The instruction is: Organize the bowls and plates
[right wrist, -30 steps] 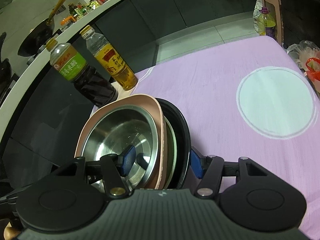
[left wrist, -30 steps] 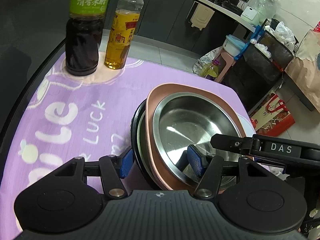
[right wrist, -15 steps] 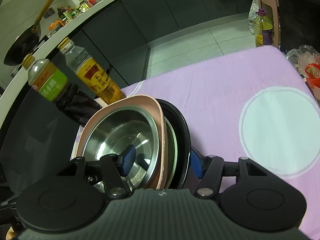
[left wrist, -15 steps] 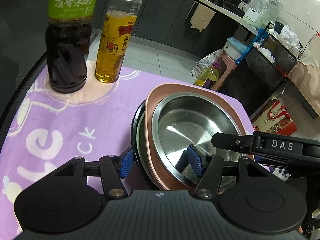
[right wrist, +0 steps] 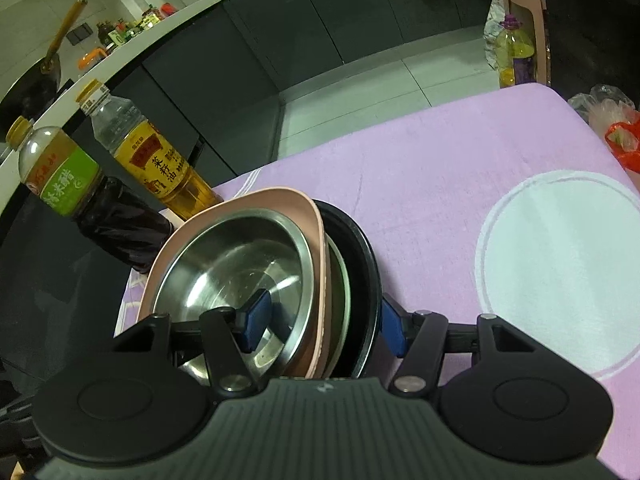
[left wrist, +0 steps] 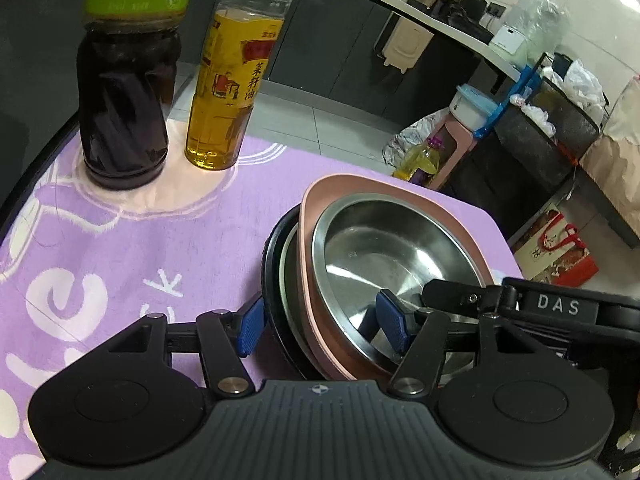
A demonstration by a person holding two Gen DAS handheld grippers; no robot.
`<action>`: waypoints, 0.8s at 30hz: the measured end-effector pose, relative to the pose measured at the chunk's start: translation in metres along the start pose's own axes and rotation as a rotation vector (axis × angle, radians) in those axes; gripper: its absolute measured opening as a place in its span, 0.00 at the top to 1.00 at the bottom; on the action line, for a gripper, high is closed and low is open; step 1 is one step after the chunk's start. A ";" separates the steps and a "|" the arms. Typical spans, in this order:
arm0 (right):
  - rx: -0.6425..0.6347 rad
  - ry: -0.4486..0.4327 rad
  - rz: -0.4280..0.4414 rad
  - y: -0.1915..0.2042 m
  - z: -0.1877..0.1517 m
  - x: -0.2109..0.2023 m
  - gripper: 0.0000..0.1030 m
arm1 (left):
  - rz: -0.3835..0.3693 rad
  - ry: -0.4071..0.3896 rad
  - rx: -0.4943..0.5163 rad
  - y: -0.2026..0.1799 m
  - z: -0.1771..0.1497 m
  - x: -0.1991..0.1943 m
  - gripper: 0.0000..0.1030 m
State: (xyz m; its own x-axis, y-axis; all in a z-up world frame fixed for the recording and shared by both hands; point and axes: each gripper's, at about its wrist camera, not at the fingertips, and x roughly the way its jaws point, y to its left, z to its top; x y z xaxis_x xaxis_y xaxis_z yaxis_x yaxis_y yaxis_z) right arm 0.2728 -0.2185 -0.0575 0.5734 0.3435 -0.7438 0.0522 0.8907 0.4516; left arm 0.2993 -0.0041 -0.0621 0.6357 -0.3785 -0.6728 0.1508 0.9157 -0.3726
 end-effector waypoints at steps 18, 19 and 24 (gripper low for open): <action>-0.011 -0.015 0.011 -0.003 0.000 0.000 0.65 | 0.045 -0.158 0.099 -0.013 -0.008 -0.050 0.48; -0.022 -0.018 -0.001 -0.001 0.000 -0.002 0.65 | 0.050 -0.170 0.106 -0.013 -0.012 -0.053 0.48; -0.090 -0.090 -0.022 0.008 -0.001 -0.020 0.65 | 0.089 -0.191 0.129 -0.016 -0.028 -0.067 0.48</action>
State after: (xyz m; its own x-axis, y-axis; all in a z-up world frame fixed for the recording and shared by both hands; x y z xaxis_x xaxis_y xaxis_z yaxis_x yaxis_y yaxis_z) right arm 0.2614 -0.2182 -0.0398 0.6439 0.2993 -0.7042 -0.0059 0.9222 0.3866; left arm 0.2332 0.0028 -0.0285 0.7807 -0.2746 -0.5614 0.1757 0.9585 -0.2244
